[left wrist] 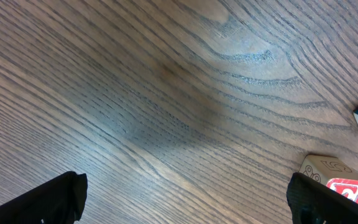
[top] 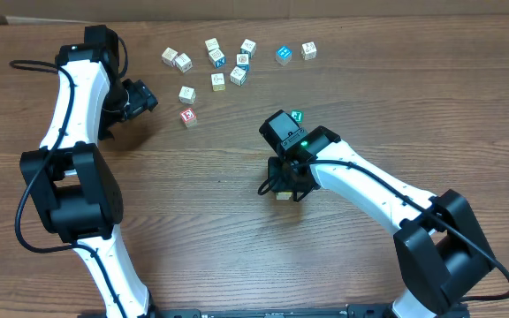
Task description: Form a tower
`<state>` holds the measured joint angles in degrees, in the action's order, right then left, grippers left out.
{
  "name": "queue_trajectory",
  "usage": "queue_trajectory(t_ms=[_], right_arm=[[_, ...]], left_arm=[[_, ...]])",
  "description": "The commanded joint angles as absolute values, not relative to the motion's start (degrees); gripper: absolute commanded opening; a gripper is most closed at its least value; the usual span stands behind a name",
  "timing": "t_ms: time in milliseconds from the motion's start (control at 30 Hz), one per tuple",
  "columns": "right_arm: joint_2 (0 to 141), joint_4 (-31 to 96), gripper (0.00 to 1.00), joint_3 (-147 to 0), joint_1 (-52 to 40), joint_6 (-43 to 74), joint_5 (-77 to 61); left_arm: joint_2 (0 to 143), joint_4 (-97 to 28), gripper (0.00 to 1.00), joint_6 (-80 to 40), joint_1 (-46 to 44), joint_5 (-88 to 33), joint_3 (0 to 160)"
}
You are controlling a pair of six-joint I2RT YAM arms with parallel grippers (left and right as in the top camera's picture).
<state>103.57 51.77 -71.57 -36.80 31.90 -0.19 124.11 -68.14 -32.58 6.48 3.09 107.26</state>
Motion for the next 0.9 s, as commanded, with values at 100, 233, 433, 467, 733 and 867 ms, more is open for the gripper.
queue_trajectory(t_ms=[100, 233, 433, 467, 733, 867], right_arm=[[103.11, 51.64, 0.32, -71.31, -37.01, 31.03, -0.27], [103.11, 51.03, 0.33, -71.31, -37.01, 29.82, -0.27], [103.11, 51.0, 0.35, -71.31, -37.01, 29.74, -0.08], [103.11, 51.0, 0.35, -71.31, -37.01, 29.74, -0.08], [103.11, 51.75, 0.46, -71.31, -37.01, 29.78, -0.1], [103.11, 52.58, 0.33, -71.31, -37.01, 29.78, -0.12]], left_arm=[[122.48, -68.29, 1.0, -31.68, 6.31, 3.55, 108.16], [122.48, -68.31, 1.0, -31.68, 6.31, 3.55, 108.16], [122.48, -68.31, 1.0, -31.68, 6.31, 3.55, 108.16], [122.48, -68.31, 1.0, -31.68, 6.31, 3.55, 108.16], [122.48, -68.31, 1.0, -31.68, 6.31, 3.55, 108.16], [122.48, -68.31, 1.0, -31.68, 6.31, 3.55, 108.16]])
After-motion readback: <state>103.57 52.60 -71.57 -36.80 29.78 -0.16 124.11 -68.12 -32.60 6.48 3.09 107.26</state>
